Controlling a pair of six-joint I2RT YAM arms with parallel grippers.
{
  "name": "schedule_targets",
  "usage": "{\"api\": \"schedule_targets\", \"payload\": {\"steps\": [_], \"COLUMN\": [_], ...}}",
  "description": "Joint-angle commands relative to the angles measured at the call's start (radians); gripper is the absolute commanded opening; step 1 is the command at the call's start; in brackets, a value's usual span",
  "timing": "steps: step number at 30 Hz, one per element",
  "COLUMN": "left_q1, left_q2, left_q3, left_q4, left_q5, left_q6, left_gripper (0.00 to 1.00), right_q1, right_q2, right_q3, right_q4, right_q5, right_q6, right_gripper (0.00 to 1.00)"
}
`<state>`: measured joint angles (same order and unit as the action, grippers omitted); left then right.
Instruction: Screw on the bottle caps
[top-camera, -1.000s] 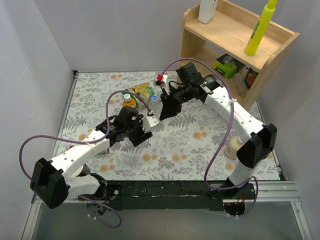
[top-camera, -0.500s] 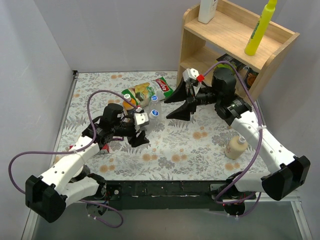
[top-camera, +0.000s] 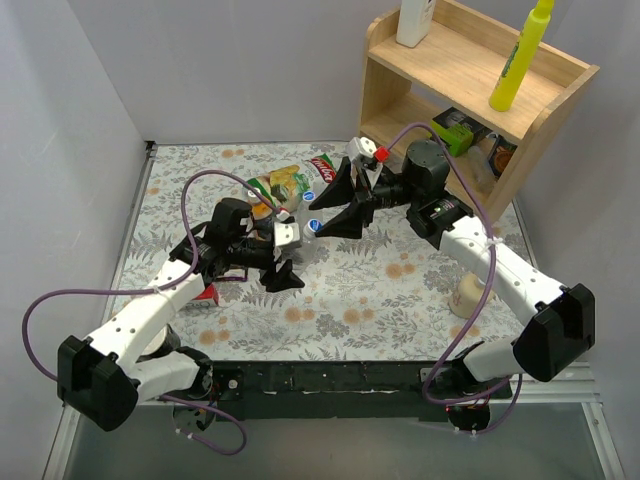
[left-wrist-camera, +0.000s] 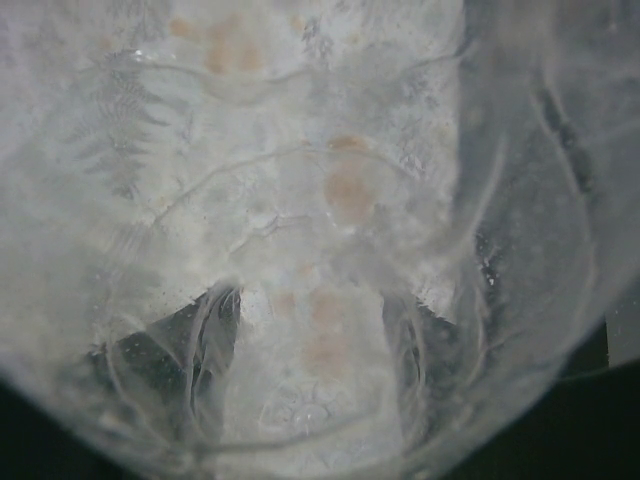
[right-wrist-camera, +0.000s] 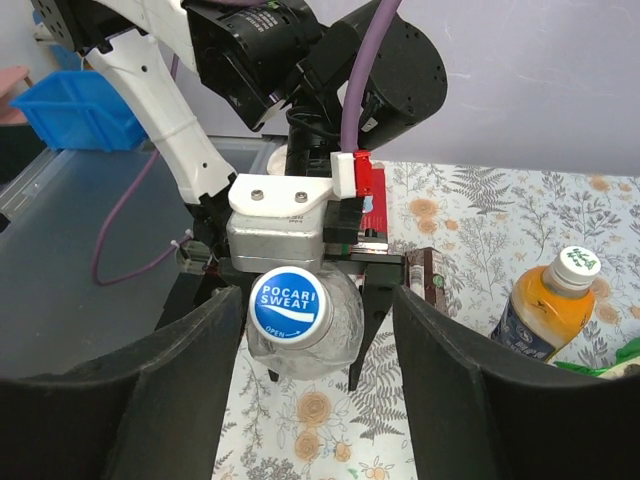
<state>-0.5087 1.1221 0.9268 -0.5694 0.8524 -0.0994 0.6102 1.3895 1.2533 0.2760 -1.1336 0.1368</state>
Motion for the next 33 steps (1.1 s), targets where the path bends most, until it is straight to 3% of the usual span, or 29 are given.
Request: {"api": "schedule_targets", "payload": {"steps": [1, 11, 14, 15, 18, 21, 26, 27, 29, 30, 31, 33], "left_q1": [0.001, 0.001, 0.001, 0.001, -0.001, -0.030, -0.030, -0.030, -0.030, -0.030, -0.030, -0.028], "left_q2": [0.007, 0.031, 0.042, 0.044, 0.044, 0.024, 0.016, 0.010, -0.010, -0.019, -0.030, -0.053], "left_q3": [0.050, 0.063, 0.066, 0.064, 0.055, 0.023, 0.020, 0.017, 0.014, 0.003, -0.002, -0.012], "left_q4": [-0.003, 0.037, 0.061, 0.077, 0.155, 0.272, 0.246, 0.234, 0.183, 0.174, 0.164, 0.100], "left_q5": [0.040, 0.045, 0.047, 0.047, 0.021, -0.137, -0.162, -0.162, -0.167, -0.202, -0.225, -0.283], "left_q6": [0.032, 0.004, -0.020, -0.055, -0.152, -0.265, -0.264, -0.251, -0.203, -0.201, -0.197, -0.149], "left_gripper": [0.00, 0.00, 0.00, 0.00, 0.00, 0.00, 0.00, 0.24, 0.57, 0.98, 0.98, 0.98], "right_q1": [0.005, 0.010, 0.013, 0.016, 0.025, 0.046, 0.040, 0.024, -0.001, -0.032, -0.046, -0.081], "right_q2": [0.011, 0.060, 0.066, 0.068, 0.066, 0.057, 0.057, 0.066, 0.068, 0.069, 0.069, 0.078], "right_q3": [0.011, 0.017, 0.018, 0.018, 0.023, 0.037, 0.073, 0.086, 0.110, 0.119, 0.132, 0.203], "right_q4": [0.107, 0.149, 0.157, 0.141, 0.030, -0.060, -0.151, -0.175, -0.227, -0.251, -0.274, -0.500], "right_q5": [-0.018, -0.055, -0.052, -0.034, 0.070, 0.170, 0.115, 0.098, 0.042, 0.026, 0.017, 0.012], "right_q6": [0.063, 0.110, 0.119, 0.112, 0.084, 0.061, -0.008, -0.022, -0.054, -0.072, -0.104, -0.285], "right_gripper": [0.65, 0.41, 0.28, 0.16, 0.01, 0.01, 0.01, 0.01, 0.01, 0.01, 0.01, 0.01]}}
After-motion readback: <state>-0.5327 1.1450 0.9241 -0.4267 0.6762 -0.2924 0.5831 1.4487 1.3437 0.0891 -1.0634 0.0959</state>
